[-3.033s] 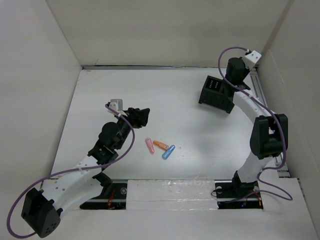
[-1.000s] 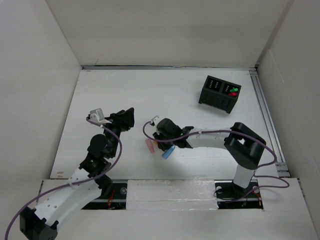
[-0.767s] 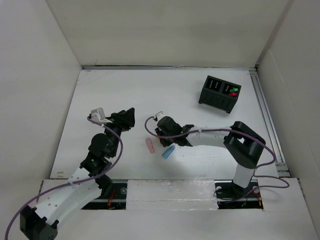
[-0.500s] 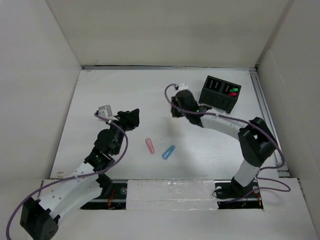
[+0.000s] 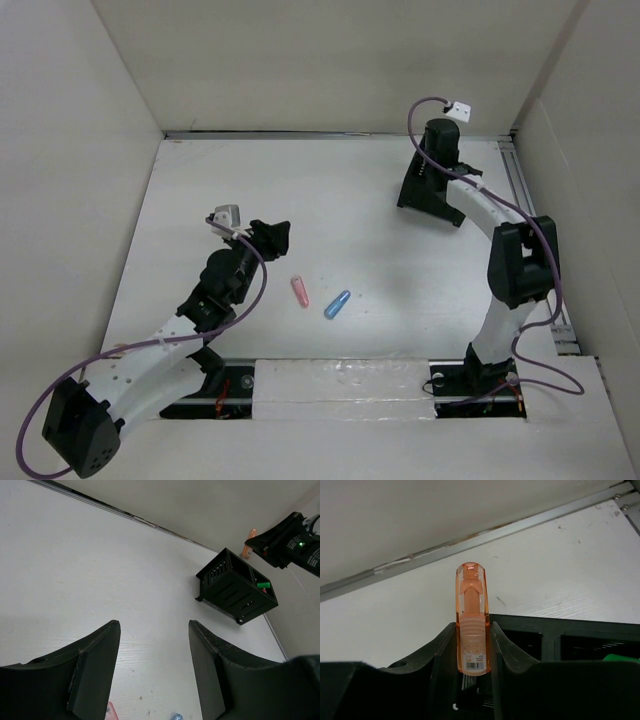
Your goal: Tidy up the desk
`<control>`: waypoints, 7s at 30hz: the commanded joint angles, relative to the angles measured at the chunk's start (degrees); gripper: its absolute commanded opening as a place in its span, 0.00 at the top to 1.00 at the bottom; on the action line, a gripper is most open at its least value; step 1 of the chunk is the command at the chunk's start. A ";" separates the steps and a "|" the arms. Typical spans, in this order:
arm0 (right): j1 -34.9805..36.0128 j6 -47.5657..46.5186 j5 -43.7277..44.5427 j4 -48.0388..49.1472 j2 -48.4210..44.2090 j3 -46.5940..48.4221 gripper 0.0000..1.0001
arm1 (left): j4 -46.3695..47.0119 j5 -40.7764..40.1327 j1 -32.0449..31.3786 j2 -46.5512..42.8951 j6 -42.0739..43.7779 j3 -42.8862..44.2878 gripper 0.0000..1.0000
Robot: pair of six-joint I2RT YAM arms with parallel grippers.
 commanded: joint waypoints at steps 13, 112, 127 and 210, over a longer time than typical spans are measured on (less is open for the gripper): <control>-0.40 -1.10 8.42 -0.65 -0.91 -2.30 0.69 | 2.79 1.80 0.19 -0.59 0.85 2.44 0.47; 28.56 8.03 -2.21 -15.57 -18.40 -24.17 0.97 | 1.03 2.07 -0.34 -1.56 0.06 3.85 0.39; 52.42 28.33 -7.39 -24.20 -12.69 -28.40 0.35 | 0.60 2.42 -0.34 -3.41 -0.03 3.76 0.39; 2.67 0.03 8.26 -2.32 -10.38 -5.89 0.32 | 0.15 3.47 -0.87 2.66 1.20 6.22 0.38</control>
